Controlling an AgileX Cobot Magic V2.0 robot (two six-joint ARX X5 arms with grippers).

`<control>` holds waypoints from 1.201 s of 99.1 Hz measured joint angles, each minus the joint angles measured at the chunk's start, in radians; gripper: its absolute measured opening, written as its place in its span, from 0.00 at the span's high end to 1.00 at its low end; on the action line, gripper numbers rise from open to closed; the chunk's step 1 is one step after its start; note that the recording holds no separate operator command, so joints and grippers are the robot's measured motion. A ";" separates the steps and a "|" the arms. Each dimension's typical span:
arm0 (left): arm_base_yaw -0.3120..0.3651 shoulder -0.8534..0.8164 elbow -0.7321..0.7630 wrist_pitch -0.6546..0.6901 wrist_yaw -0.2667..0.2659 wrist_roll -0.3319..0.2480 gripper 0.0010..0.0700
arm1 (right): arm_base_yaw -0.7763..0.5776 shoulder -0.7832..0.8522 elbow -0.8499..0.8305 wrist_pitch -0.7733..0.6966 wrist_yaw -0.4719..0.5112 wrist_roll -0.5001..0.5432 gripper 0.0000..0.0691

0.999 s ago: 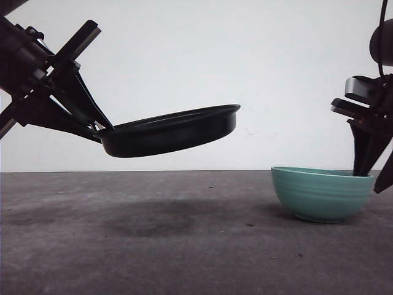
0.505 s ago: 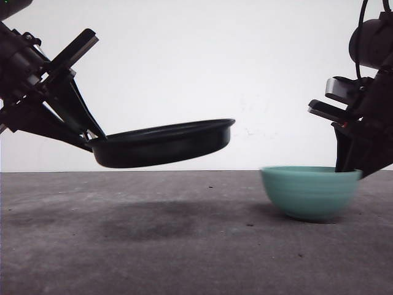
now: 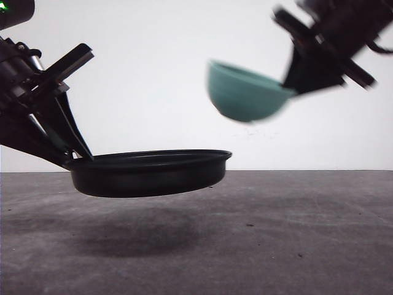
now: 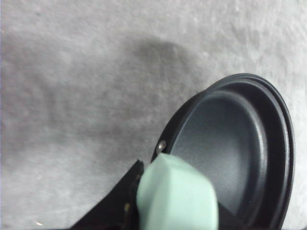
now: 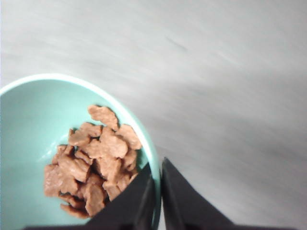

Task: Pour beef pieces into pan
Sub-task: 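Lift the bowl with the right gripper above the held pan, then tilt the bowl with the right gripper to pour beef cubes into the pan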

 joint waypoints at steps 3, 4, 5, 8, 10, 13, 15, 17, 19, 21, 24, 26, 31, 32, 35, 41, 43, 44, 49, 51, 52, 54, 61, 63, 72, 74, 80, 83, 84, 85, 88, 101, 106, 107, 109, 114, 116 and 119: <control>-0.007 0.000 0.000 -0.001 0.001 0.000 0.94 | 0.032 -0.011 0.000 0.008 0.015 0.002 0.98; -0.009 0.000 0.000 -0.001 0.002 0.000 0.94 | 0.044 -0.015 0.000 0.010 0.022 0.003 0.98; -0.011 0.000 0.000 -0.001 0.003 0.000 0.94 | 0.055 -0.018 0.000 0.011 0.030 0.003 0.98; -0.016 0.000 0.000 0.000 0.006 0.000 0.94 | 0.092 -0.026 0.000 0.014 0.060 0.006 0.98; -0.019 0.000 0.000 0.000 0.008 -0.001 0.94 | 0.117 -0.029 0.000 0.015 0.083 0.008 0.98; -0.023 0.000 0.000 0.000 0.013 -0.002 0.94 | 0.156 -0.031 0.000 0.015 0.127 0.007 0.98; -0.026 0.000 0.000 0.000 0.018 -0.004 0.94 | 0.182 -0.031 0.000 0.015 0.158 0.008 0.98; -0.027 0.000 0.000 -0.001 0.024 -0.006 0.94 | 0.207 -0.031 0.000 0.015 0.190 0.007 0.98; -0.030 0.000 0.000 -0.001 0.027 -0.009 0.94 | 0.232 -0.030 0.000 0.013 0.224 0.006 0.98; -0.032 0.000 0.000 -0.001 0.031 -0.010 0.94 | 0.255 -0.029 0.000 0.012 0.256 0.003 0.98; -0.035 0.000 0.000 0.000 0.035 -0.014 0.94 | 0.290 -0.029 0.000 0.010 0.306 -0.005 0.98; -0.037 0.000 0.000 -0.001 0.038 -0.018 0.94 | 0.312 -0.028 0.000 0.010 0.340 -0.013 0.98; -0.041 0.000 0.000 -0.001 0.048 -0.027 0.94 | 0.368 -0.028 0.000 0.012 0.429 -0.032 0.98; -0.042 0.000 0.000 -0.001 0.050 -0.029 0.94 | 0.379 -0.028 0.000 0.014 0.447 -0.038 0.98; -0.044 0.000 0.000 0.000 0.054 -0.032 0.94 | 0.412 -0.028 0.000 0.019 0.505 -0.055 0.98; -0.049 0.000 0.000 -0.001 0.059 -0.038 0.94 | 0.475 -0.028 0.000 0.034 0.628 -0.097 0.98; -0.050 0.000 0.000 -0.003 0.060 -0.039 0.94 | 0.494 -0.028 0.000 0.042 0.671 -0.112 0.98; -0.050 0.000 0.000 -0.004 0.060 -0.039 0.94 | 0.504 -0.028 0.000 0.046 0.692 -0.121 0.98; -0.051 0.000 0.004 -0.018 0.060 -0.043 0.94 | 0.549 -0.028 0.000 0.066 0.797 -0.163 0.98; -0.052 0.000 0.007 -0.025 0.059 -0.045 0.94 | 0.565 -0.028 0.000 0.076 0.835 -0.180 0.98; -0.052 0.000 0.010 -0.030 0.059 -0.045 0.94 | 0.572 -0.028 0.000 0.082 0.854 -0.190 0.98; -0.053 0.000 0.018 -0.043 0.059 -0.046 0.94 | 0.586 -0.028 0.000 0.092 0.888 -0.208 0.98; -0.054 0.000 0.049 -0.069 0.058 -0.046 0.94 | 0.622 -0.028 0.000 0.130 0.979 -0.269 0.98; -0.054 0.000 0.058 -0.072 0.058 -0.046 0.94 | 0.629 -0.028 0.000 0.140 0.998 -0.286 0.98; -0.055 0.000 0.116 -0.089 0.050 -0.044 0.94 | 0.644 -0.028 0.000 0.168 1.067 -0.356 0.98; -0.055 0.000 0.129 -0.098 0.045 -0.041 0.94 | 0.644 -0.028 0.000 0.169 1.078 -0.369 0.98; -0.055 0.000 0.163 -0.133 0.023 -0.025 0.94 | 0.644 -0.027 0.000 0.170 1.098 -0.409 0.98; -0.055 0.000 0.177 -0.153 0.013 -0.017 0.94 | 0.644 -0.025 0.000 0.174 1.109 -0.428 0.98; -0.055 0.000 0.181 -0.159 0.009 -0.015 0.94 | 0.644 -0.024 0.000 0.176 1.112 -0.435 0.98; -0.055 0.000 0.185 -0.167 0.005 -0.012 0.94 | 0.644 -0.023 0.000 0.179 1.115 -0.443 0.98; -0.055 0.000 0.195 -0.184 -0.002 -0.002 0.94 | 0.644 -0.021 0.000 0.188 1.121 -0.465 0.98; -0.055 0.000 0.224 -0.218 -0.010 0.027 0.94 | 0.644 -0.016 0.000 0.264 1.127 -0.568 0.98; -0.055 0.000 0.228 -0.219 -0.010 0.030 0.94 | 0.645 -0.016 0.000 0.312 1.126 -0.618 0.98; -0.055 0.000 0.229 -0.219 -0.010 0.030 0.94 | 0.645 -0.016 0.000 0.322 1.124 -0.628 0.98; -0.055 0.000 0.230 -0.221 -0.011 0.031 0.94 | 0.645 -0.016 0.000 0.341 1.120 -0.650 0.98; -0.055 0.000 0.233 -0.228 -0.011 0.032 0.94 | 0.647 -0.016 0.000 0.375 1.107 -0.705 0.98; -0.055 0.000 0.234 -0.230 -0.011 0.032 0.94 | 0.650 -0.016 0.000 0.384 1.103 -0.727 0.98; -0.055 0.000 0.234 -0.232 -0.011 0.033 0.94 | 0.652 -0.016 0.000 0.393 1.093 -0.758 0.98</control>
